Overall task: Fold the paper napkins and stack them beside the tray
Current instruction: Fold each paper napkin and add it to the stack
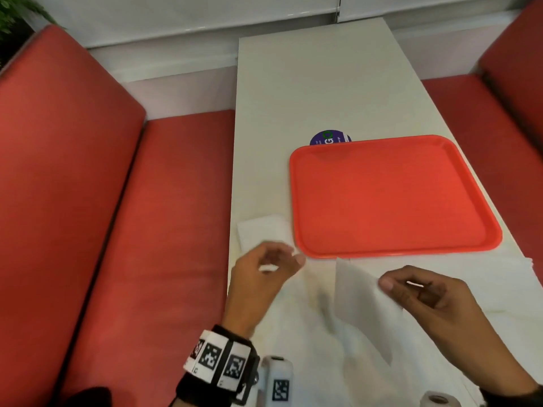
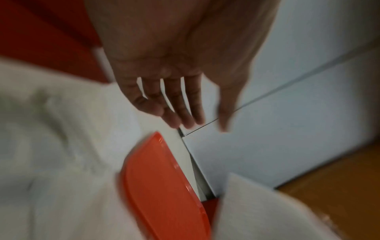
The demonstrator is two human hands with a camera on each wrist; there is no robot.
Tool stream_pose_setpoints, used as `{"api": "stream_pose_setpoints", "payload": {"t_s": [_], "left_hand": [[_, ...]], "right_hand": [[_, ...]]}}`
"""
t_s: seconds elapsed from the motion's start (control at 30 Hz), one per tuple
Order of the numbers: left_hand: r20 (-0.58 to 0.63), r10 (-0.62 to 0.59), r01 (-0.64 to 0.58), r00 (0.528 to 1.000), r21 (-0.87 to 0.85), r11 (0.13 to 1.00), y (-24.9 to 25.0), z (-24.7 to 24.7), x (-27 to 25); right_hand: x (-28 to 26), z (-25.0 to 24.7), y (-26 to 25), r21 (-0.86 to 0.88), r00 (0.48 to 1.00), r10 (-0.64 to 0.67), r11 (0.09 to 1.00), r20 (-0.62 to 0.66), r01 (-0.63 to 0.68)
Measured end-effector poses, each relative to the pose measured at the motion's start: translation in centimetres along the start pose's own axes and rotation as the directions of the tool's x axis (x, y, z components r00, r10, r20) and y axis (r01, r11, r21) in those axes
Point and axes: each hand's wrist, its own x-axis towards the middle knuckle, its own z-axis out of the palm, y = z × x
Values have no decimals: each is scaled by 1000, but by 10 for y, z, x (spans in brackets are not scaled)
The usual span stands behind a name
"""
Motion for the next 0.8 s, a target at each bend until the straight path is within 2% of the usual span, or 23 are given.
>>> {"api": "stream_pose_setpoints", "payload": {"t_s": [0.03,0.07,0.1,0.13,0.17,0.2,0.33,0.4,0.5,0.53,0.6,0.67,0.73,0.8], "left_hand": [[100,55,-60,993,49,997,4,-2,4],[263,69,-98,962,99,990,10,0,5],[415,50,-124,909,152,981,13,4,5],[507,20,-133,862,188,973,16,10,3],[529,-7,-116,848,200,973,15,14,1],[513,-26,-75,858,174,982,17,17,-1],[366,-80,100,927,-36,994,18,8,7],[178,-114,134,977,-102,986,12,-6,25],[-74,-177,169,981,-111,979,-8,-32,57],[-139,-182,177,973,-52,983,-18,-38,67],[-251,-137,186,958,182,966,-40,-44,84],[-339,-28,189,940,452,872,-56,-41,92],[-383,89,167,919,585,793,-63,-33,92],[-408,140,171,902,637,752,-69,-28,92]], "right_hand": [[-1,0,-3,-9,998,-23,1000,65,23],[-1,0,-5,-6,992,-40,999,121,41],[-1,0,-8,9,986,-47,999,157,47],[0,0,-10,26,983,-49,999,177,45],[2,-1,-11,48,980,-51,998,192,43],[4,-2,-13,61,979,-54,997,195,43],[10,-1,-15,61,994,-41,998,99,35],[13,-2,-8,63,1000,-12,998,6,12],[8,-11,9,-47,997,25,998,-67,-28],[5,-15,17,-93,996,35,995,-85,-43],[-1,-25,34,-201,991,44,977,-124,-69],[-7,-35,58,-352,988,18,933,-155,-73],[-11,-43,87,-535,990,7,841,-144,-83],[-14,-45,120,-722,997,-3,690,-78,-54]]}}
